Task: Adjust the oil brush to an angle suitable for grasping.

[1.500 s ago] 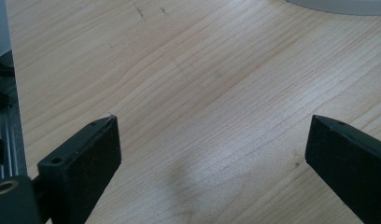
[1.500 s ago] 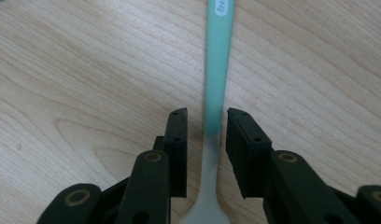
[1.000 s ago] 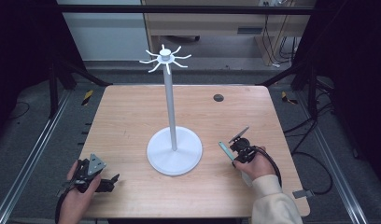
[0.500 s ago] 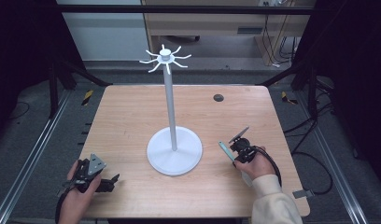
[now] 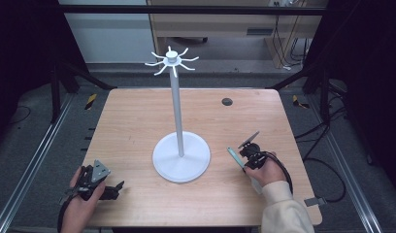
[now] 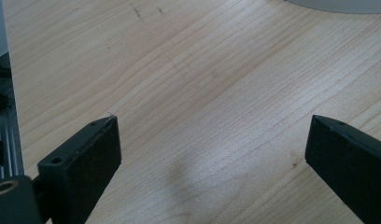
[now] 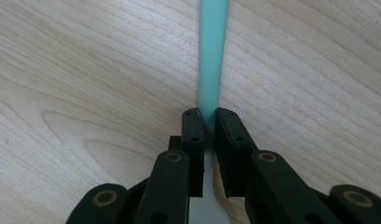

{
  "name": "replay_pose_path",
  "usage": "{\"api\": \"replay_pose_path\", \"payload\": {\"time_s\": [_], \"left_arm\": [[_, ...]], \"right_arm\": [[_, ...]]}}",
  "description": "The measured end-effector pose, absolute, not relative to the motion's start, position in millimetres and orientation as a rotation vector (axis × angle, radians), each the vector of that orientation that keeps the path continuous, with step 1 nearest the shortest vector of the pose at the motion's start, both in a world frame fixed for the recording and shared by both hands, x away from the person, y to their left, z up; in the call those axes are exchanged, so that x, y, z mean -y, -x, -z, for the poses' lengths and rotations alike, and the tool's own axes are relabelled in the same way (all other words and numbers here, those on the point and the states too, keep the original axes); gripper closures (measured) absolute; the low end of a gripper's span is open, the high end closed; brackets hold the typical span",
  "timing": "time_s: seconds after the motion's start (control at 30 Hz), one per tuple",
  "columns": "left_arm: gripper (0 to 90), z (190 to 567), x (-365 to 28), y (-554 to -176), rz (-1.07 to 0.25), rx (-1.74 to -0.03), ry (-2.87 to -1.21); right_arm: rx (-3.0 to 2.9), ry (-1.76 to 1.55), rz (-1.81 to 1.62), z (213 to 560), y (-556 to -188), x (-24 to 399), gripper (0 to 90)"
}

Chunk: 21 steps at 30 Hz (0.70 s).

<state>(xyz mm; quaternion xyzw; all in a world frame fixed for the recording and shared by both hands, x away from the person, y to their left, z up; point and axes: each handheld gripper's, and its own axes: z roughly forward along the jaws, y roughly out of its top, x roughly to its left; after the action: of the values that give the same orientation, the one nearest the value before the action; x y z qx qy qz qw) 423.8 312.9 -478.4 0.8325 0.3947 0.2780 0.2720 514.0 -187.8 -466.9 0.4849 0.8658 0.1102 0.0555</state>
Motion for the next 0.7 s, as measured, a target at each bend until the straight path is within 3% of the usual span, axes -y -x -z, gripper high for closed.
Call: {"api": "replay_pose_path", "payload": {"time_s": [0.7], "left_arm": [[3.1, 478.1, -313.6, -423.8, -0.750, -1.062, -2.240]], "right_arm": [[-2.547, -1.378, -0.543, 439.8, -510.0, 182.4, 82.8]]}}
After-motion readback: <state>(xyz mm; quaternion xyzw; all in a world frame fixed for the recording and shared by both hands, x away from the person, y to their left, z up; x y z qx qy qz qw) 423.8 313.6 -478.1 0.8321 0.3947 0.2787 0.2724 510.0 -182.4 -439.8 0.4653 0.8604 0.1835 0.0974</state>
